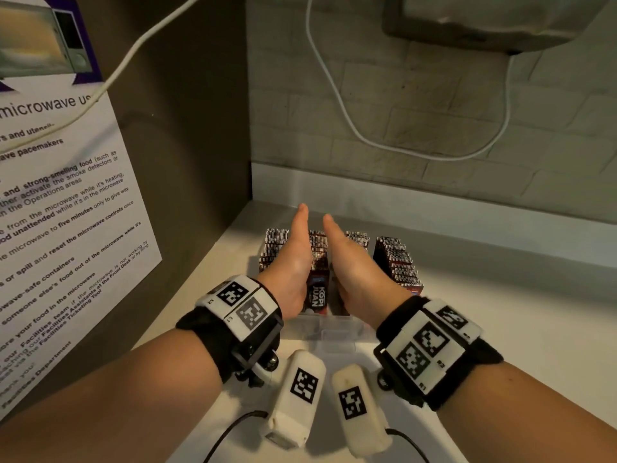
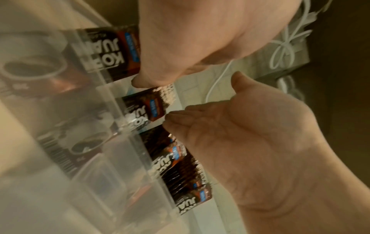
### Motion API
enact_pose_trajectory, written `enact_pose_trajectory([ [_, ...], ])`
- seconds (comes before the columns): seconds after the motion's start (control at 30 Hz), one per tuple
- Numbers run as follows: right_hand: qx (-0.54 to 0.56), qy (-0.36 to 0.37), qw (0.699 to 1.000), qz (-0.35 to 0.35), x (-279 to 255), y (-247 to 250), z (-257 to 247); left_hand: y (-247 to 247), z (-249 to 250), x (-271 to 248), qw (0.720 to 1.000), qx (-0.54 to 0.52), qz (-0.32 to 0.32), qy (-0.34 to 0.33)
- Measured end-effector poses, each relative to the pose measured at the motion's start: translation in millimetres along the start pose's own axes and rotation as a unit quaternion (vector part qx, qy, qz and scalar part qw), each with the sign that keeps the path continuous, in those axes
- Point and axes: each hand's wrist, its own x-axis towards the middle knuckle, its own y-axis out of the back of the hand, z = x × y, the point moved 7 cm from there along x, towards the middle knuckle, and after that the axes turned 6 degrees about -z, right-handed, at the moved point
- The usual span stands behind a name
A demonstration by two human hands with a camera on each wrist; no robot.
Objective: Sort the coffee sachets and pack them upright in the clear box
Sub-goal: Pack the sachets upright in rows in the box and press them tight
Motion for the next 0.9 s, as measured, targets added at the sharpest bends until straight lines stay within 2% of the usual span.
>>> enact_pose_trajectory([
  [0.17, -0.117, 0.171, 0.973, 0.107, -43.3, 43.6, -65.3, 6.3, 36.6, -21.9, 0.985, 0.074, 0.032, -0.154],
  [0.27, -0.245, 0.197, 0.941, 0.125, -58.9, 77.3, -81.3, 21.8, 48.6, -23.1, 0.943, 0.216, 0.071, -0.243],
  [0.33, -0.363, 0.177, 0.907, 0.12, -61.4, 94.0, -78.0, 32.2, 52.8, -24.8, 0.901, 0.314, 0.098, -0.282],
  [0.47, -0.538, 0.115, 0.832, 0.072, -58.8, 108.4, -61.0, 45.2, 52.0, -22.0, 0.837, 0.47, 0.109, -0.257],
  [0.57, -0.58, 0.114, 0.805, 0.047, -55.0, 107.8, -50.2, 43.1, 52.5, -19.8, 0.809, 0.527, 0.094, -0.243],
  [0.67, -0.612, 0.124, 0.78, 0.034, -51.1, 105.0, -41.4, 39.7, 58.7, -21.3, 0.797, 0.539, 0.089, -0.257],
  [0.73, -0.624, 0.132, 0.769, 0.043, -49.9, 105.6, -39.3, 42.1, 63.3, -21.9, 0.8, 0.532, 0.091, -0.263],
  [0.9, -0.597, 0.142, 0.788, 0.056, -55.1, 107.2, -58.8, 49.8, 67.7, -23.2, 0.805, 0.519, 0.099, -0.269],
])
